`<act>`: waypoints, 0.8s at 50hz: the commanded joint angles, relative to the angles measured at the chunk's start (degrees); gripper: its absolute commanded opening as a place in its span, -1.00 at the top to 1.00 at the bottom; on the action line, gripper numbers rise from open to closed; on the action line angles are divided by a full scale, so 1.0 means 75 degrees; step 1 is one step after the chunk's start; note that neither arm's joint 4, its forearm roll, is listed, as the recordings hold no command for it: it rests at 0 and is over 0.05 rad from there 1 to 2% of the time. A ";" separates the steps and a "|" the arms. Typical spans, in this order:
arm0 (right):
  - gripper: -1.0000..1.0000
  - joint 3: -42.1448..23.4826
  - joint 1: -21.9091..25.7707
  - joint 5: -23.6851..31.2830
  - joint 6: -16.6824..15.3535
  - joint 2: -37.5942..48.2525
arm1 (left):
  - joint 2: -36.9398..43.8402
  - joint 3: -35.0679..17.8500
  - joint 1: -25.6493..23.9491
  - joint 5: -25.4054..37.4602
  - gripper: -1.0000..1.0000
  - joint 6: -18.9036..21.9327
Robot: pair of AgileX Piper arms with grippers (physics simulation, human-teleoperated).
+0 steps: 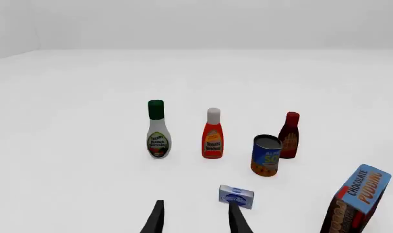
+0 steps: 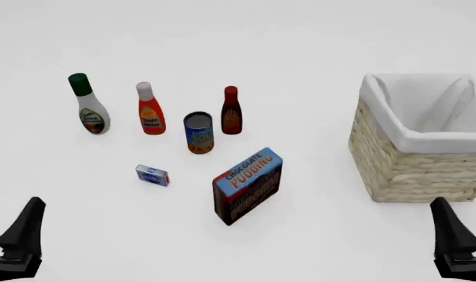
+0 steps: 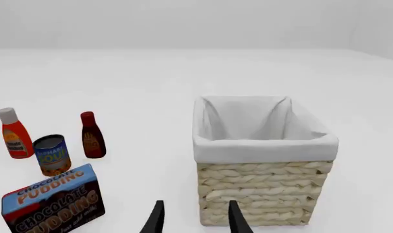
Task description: Pick the bbq sauce and place it in the basket.
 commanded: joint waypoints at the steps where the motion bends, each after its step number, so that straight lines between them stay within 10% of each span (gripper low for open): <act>1: -1.00 -0.0005 0.0035 0.0013 -0.0024 0.0019 | 0.0035 -0.0020 0.0000 -0.0009 -1.00 0.0000; 40: -1.00 -0.1964 0.0732 0.0035 -0.0148 0.1802 | 0.0035 -0.0020 0.0000 -0.0009 -1.00 0.0000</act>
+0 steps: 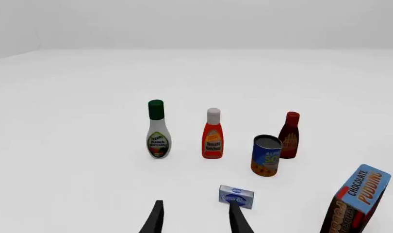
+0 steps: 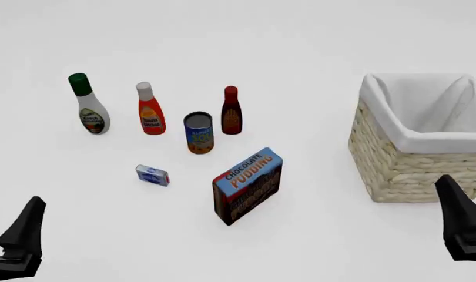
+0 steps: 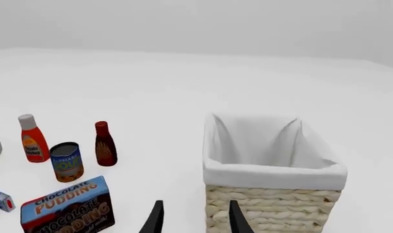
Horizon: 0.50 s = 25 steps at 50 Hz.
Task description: Pick the bbq sauce and place it in the basket.
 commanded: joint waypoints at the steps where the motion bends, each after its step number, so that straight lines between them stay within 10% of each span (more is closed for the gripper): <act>1: -1.00 -0.1012 0.0332 -0.0107 0.0068 0.1047 | 0.0001 0.0000 0.0000 0.0000 -1.00 0.0000; 25: -1.00 -0.3111 0.0948 -0.0566 0.0032 0.4199 | 0.0001 0.0000 0.0000 0.0000 -1.00 0.0000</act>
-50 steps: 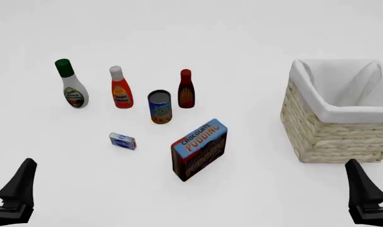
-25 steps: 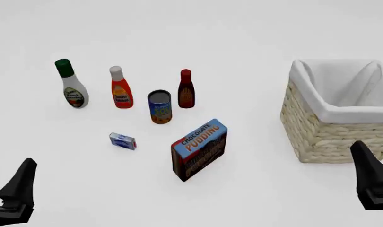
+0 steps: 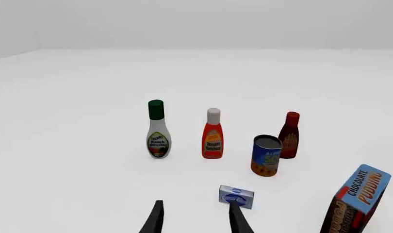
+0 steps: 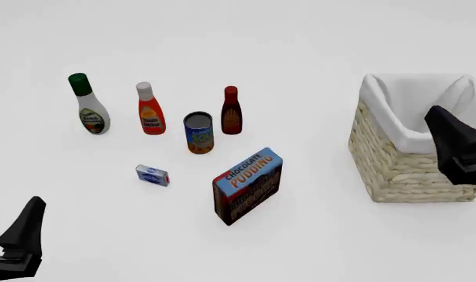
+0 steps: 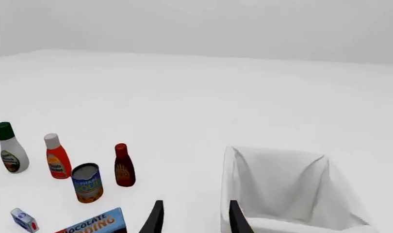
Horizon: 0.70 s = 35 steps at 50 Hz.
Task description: Pick the bbq sauce and place it in the basket.
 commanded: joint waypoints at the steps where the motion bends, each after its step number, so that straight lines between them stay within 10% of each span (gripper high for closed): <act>1: -1.00 -0.0992 0.0265 -0.0082 -0.0019 0.1475 | 0.0000 0.0000 0.0000 0.0000 -1.00 0.0000; 35: -1.00 -0.4570 0.1694 0.0955 -0.0026 0.5076 | 0.0000 0.0000 0.0000 0.0000 -1.00 0.0000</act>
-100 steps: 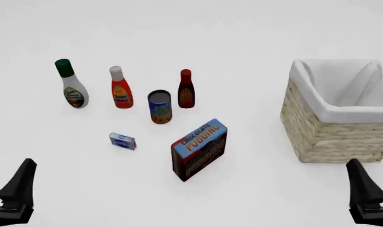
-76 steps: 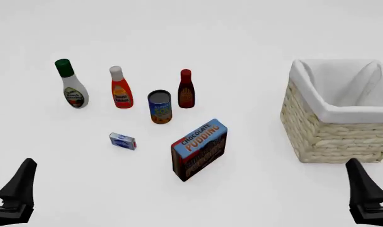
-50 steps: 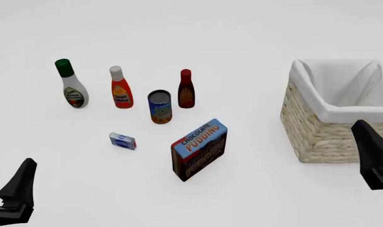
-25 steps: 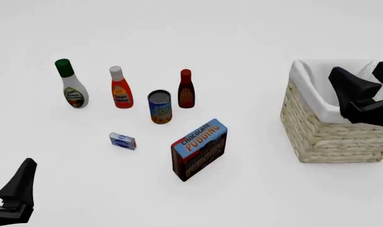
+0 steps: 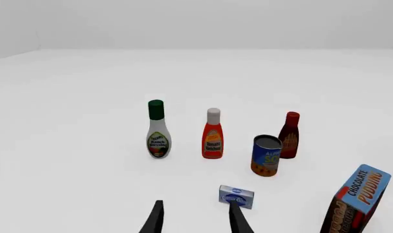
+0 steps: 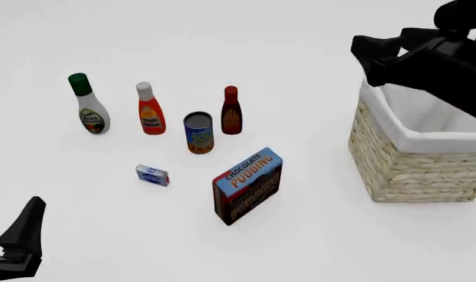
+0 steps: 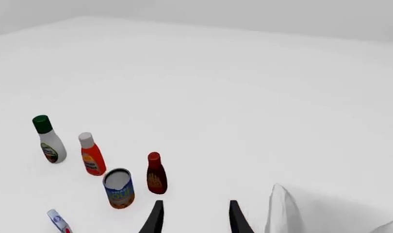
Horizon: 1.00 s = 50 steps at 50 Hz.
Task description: Pick the bbq sauce and place it in the basket.
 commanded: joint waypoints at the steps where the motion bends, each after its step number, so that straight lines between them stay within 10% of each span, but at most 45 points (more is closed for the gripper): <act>1: -1.00 -0.1200 0.0487 0.0272 -0.0124 0.1285 | 0.0000 0.0000 0.0000 0.0000 -1.00 0.0000; 50: -1.00 -0.6682 0.1675 0.1572 -0.0061 0.6265 | 0.0000 0.0000 0.0000 0.0000 -1.00 0.0000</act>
